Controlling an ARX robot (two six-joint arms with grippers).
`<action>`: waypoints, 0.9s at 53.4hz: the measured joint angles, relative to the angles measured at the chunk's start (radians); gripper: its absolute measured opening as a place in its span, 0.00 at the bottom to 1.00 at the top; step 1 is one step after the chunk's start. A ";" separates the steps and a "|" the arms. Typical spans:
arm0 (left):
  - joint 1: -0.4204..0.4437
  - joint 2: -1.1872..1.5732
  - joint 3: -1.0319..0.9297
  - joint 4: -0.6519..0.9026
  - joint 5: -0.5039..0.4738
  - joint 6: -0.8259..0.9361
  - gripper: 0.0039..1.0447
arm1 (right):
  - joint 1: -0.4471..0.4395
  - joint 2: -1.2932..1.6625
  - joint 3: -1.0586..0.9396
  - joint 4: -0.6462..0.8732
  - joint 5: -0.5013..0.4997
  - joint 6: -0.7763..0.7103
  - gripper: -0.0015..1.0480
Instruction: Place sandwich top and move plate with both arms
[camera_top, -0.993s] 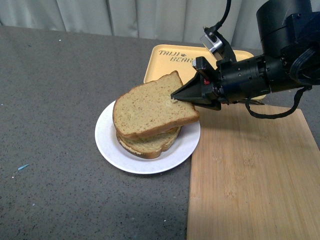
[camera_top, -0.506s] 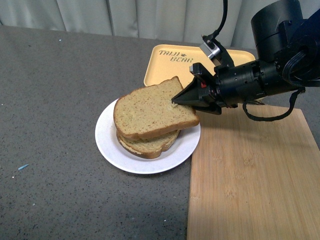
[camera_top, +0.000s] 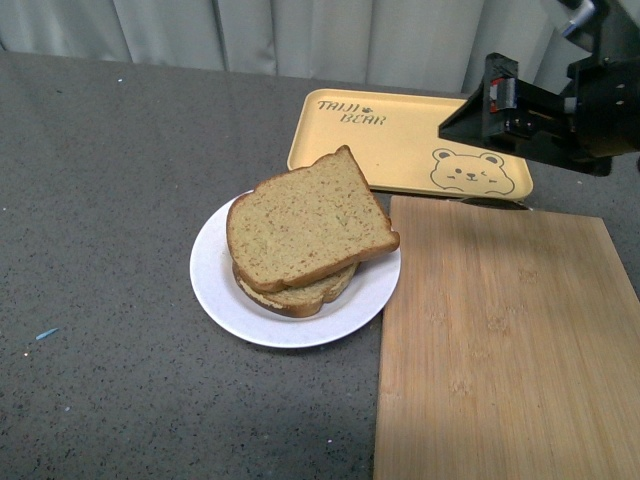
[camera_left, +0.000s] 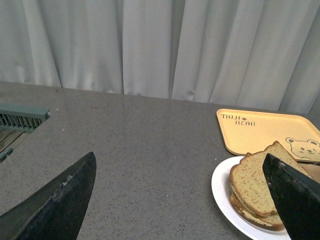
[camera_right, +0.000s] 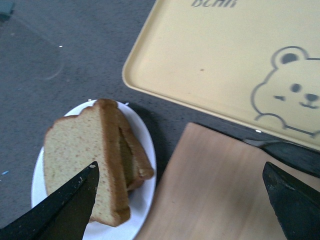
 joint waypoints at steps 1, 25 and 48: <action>0.000 0.000 0.000 0.000 0.000 0.000 0.94 | -0.006 -0.021 -0.019 0.002 0.023 -0.008 0.91; 0.000 0.000 0.000 0.000 0.000 0.000 0.94 | -0.045 -0.230 -0.544 1.022 0.549 -0.108 0.41; 0.000 -0.001 0.000 0.000 0.000 0.000 0.94 | -0.116 -0.687 -0.834 0.842 0.477 -0.118 0.01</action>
